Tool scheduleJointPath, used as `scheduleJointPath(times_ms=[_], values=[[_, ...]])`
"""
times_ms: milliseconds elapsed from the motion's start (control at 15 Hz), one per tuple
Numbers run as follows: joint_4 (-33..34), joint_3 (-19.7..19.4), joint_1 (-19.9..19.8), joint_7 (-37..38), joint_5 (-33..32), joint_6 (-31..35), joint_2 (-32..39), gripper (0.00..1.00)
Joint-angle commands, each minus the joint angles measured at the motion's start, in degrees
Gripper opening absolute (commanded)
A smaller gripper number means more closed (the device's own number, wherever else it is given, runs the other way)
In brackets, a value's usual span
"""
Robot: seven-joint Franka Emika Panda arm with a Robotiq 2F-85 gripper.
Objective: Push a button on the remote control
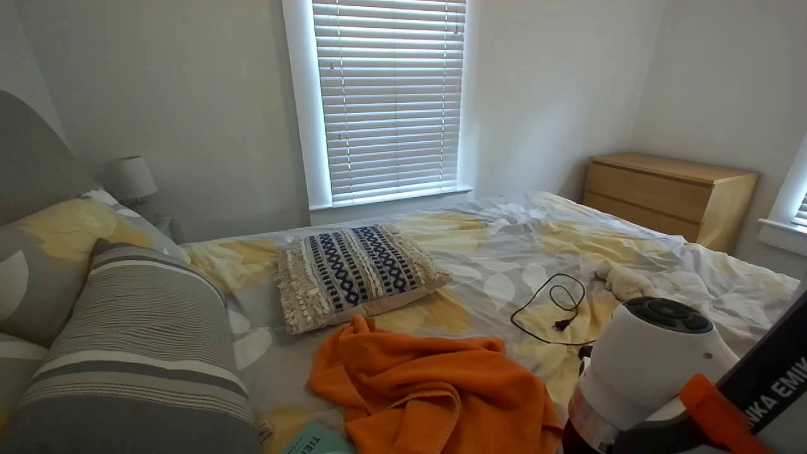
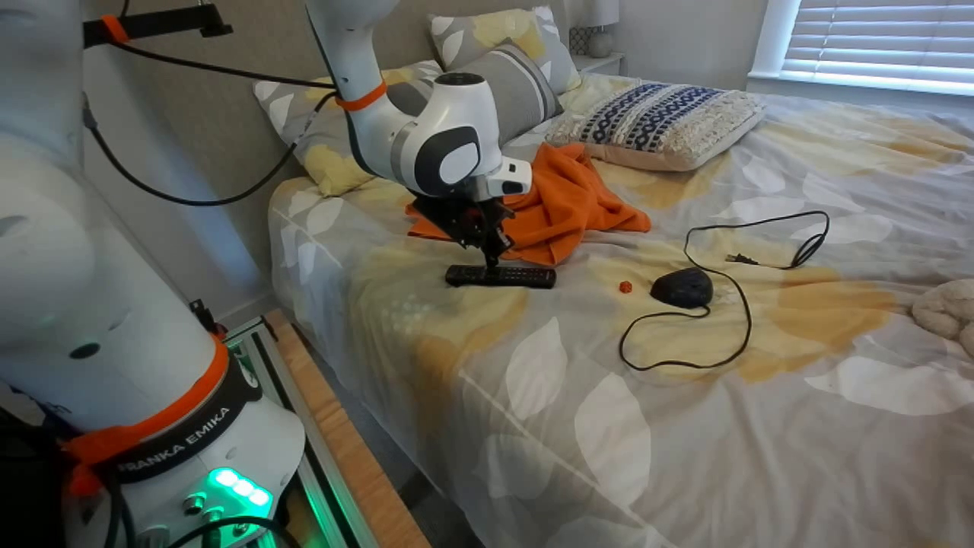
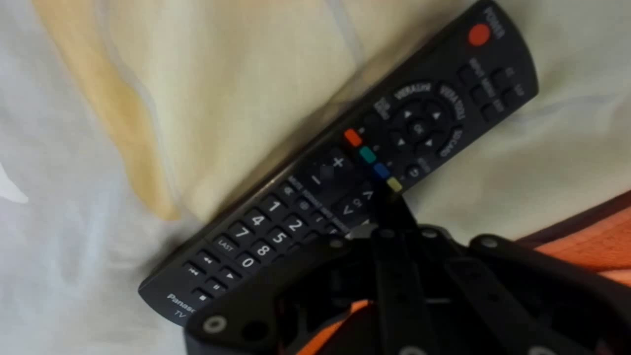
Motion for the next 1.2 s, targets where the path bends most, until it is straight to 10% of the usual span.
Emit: scheduleJointPath(times_ms=[0,1133], values=[[0.65,0.27,0.08,-0.79,1.64,0.84,1.29,0.0],[1.01,0.55,0.11,-0.67,2.15,3.66,4.84,0.0]])
